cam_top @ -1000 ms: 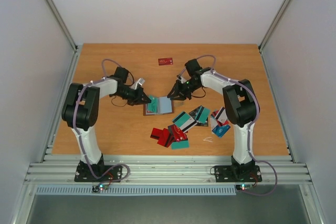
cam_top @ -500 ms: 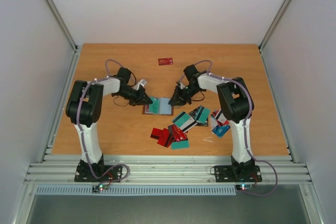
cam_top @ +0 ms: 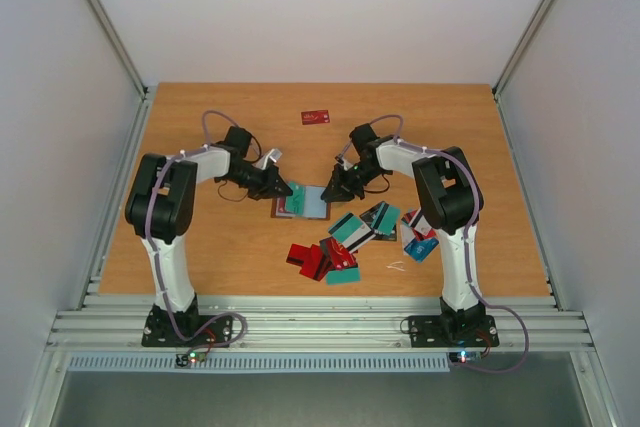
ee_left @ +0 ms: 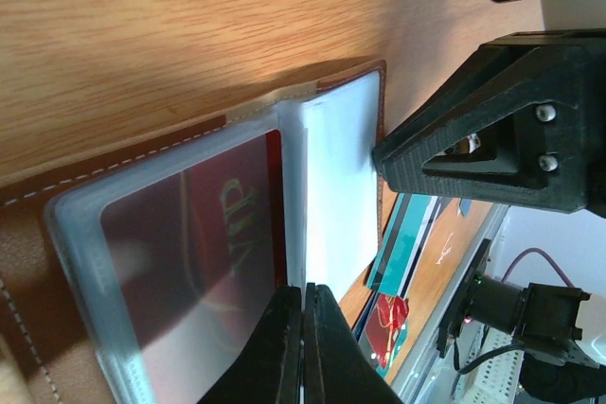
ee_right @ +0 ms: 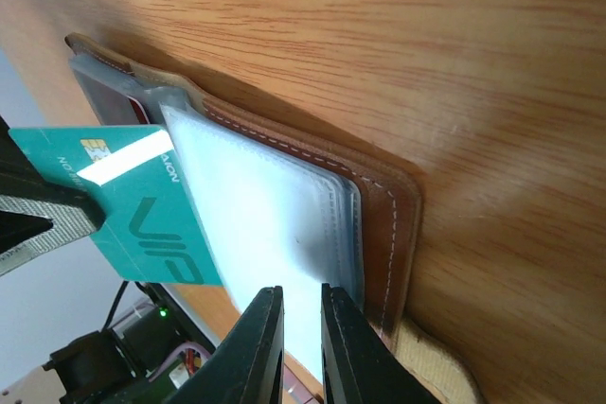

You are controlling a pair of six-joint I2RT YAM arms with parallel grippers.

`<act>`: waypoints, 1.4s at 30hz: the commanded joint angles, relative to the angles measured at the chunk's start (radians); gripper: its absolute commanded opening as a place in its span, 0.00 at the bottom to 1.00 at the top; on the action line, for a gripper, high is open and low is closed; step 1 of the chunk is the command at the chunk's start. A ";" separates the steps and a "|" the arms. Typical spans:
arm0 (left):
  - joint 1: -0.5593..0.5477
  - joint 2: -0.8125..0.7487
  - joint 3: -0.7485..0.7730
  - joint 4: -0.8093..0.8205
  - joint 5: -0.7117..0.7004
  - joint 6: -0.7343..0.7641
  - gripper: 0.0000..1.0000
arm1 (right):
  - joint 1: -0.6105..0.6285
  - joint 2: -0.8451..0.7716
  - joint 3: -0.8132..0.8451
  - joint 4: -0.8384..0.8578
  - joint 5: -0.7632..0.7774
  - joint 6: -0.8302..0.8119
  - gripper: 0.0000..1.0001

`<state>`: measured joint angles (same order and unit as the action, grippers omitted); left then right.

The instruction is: Put the credit cards into the card holder

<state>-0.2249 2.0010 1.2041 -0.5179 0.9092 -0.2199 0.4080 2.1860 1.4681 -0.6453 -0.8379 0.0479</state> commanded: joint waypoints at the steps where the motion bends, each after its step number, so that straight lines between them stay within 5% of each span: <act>1: -0.004 -0.037 0.003 0.037 0.019 -0.008 0.00 | 0.006 0.034 0.006 -0.029 0.023 -0.017 0.14; 42: -0.022 0.058 0.082 -0.056 -0.067 0.008 0.00 | 0.004 0.012 -0.017 -0.002 0.029 0.012 0.14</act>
<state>-0.2466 2.0487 1.2560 -0.5323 0.9020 -0.2199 0.4076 2.1868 1.4670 -0.6426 -0.8406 0.0494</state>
